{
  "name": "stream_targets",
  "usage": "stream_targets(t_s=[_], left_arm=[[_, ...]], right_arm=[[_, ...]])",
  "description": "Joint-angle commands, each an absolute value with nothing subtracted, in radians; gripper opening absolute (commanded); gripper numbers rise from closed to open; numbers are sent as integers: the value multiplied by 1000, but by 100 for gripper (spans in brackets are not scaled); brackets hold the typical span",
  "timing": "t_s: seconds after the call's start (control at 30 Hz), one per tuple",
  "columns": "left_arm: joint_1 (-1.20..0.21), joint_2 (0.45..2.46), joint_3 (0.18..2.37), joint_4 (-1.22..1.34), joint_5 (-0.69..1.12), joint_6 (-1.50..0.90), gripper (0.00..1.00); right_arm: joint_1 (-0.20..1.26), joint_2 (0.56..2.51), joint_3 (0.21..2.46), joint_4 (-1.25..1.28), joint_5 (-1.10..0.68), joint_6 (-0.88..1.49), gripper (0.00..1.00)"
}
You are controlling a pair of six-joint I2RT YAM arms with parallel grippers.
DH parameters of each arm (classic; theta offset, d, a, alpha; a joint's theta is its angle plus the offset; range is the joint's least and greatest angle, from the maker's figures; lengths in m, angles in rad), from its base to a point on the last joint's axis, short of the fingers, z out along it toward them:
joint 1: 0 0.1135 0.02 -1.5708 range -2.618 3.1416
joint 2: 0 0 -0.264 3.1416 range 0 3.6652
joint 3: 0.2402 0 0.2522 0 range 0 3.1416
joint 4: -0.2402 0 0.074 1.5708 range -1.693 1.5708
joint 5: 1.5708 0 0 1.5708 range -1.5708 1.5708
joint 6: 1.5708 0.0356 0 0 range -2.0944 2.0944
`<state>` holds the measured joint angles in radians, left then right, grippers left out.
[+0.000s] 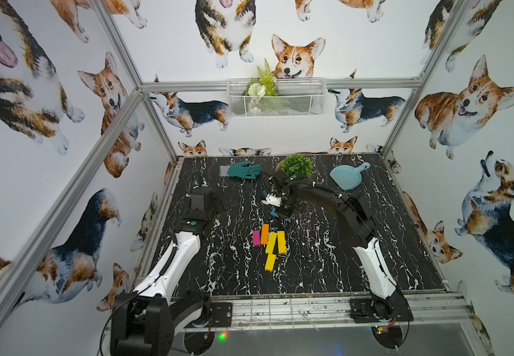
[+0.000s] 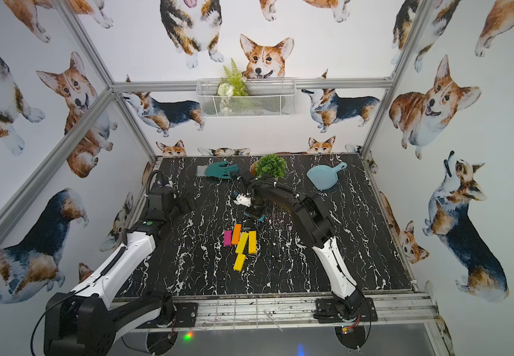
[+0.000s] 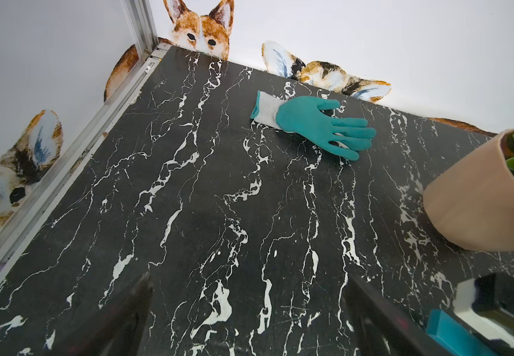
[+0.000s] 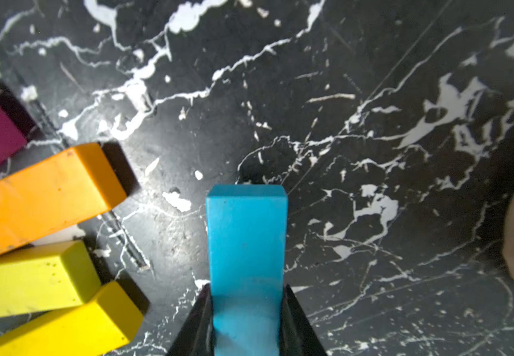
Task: Assemble the letter p with building blocks
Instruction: Adjust the building block at the center of the board.
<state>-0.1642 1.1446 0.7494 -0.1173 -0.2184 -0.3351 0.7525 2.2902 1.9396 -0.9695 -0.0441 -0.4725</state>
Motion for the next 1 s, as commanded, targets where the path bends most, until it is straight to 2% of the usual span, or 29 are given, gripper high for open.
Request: stream_targets(t_s=[0.0, 0.07, 0.2, 0.5, 0.77, 0.8, 0.9, 0.97], left_arm=[[-164, 1171, 769, -100, -219, -334, 100], [-164, 1190, 786, -100, -206, -334, 100], [-163, 1212, 797, -86, -191, -339, 100], [-164, 1225, 790, -71, -200, -338, 100], [-163, 1227, 791, -74, -207, -332, 100], [-164, 1227, 790, -75, -207, -331, 100], [-163, 1229, 795, -74, -206, -331, 100], [-163, 1230, 802, -76, -201, -328, 100]], right_arm=[[751, 2278, 1963, -1075, -36, -671, 13], [750, 2265, 1938, -1074, -31, -726, 9], [749, 2252, 1899, -1079, -24, -789, 9], [752, 2253, 1828, -1024, 19, -798, 13], [753, 2298, 1852, -1012, 7, -771, 17], [753, 2298, 1855, -1009, 6, -767, 21], [753, 2271, 1863, -984, 3, -741, 44], [752, 2234, 1868, -972, -26, -725, 49]])
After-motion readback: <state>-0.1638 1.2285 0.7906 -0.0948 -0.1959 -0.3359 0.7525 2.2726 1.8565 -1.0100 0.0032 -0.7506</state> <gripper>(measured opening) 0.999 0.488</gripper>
